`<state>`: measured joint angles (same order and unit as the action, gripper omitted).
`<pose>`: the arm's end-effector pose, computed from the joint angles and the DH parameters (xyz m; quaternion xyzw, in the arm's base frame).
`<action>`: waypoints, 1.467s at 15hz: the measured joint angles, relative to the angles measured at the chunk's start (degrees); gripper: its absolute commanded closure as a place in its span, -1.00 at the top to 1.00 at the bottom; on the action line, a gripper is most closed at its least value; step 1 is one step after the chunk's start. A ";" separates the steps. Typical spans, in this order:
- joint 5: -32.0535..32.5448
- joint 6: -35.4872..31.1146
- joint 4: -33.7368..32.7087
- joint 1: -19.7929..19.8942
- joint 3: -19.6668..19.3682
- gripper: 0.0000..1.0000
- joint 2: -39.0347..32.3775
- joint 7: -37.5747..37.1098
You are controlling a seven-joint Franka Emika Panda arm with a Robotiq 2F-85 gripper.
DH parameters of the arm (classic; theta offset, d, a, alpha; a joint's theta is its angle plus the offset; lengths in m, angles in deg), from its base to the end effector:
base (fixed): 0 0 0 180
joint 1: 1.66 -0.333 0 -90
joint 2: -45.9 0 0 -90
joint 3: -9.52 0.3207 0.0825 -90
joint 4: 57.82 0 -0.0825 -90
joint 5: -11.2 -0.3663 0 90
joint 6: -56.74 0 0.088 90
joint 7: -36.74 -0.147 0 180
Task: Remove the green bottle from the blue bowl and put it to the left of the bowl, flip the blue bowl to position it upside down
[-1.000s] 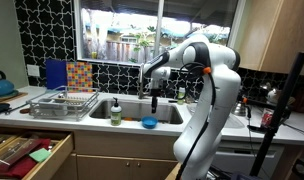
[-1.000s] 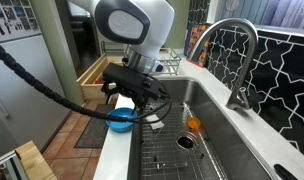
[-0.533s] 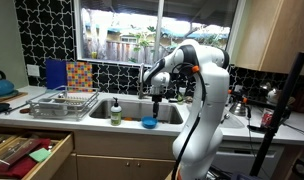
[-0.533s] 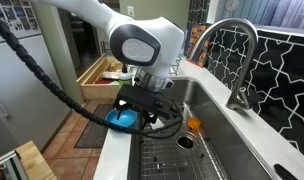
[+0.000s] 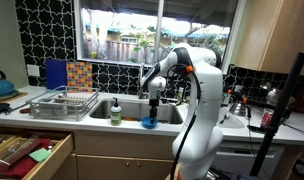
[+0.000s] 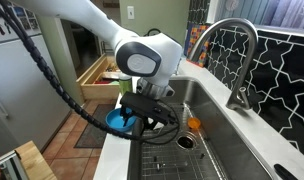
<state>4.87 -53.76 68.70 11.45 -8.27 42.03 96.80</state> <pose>0.4089 -0.2313 0.3065 -0.9599 -0.2194 0.0929 0.1479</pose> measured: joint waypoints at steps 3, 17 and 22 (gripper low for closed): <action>0.08 -0.11 -0.28 0.06 0.75 -0.59 0.05 -0.86; 26.01 13.90 -1.42 -4.71 10.43 -0.95 11.08 -22.14; 36.34 13.38 3.30 -9.63 16.15 -0.79 15.57 -32.64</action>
<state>41.21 -40.38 72.00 1.82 7.88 57.60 64.16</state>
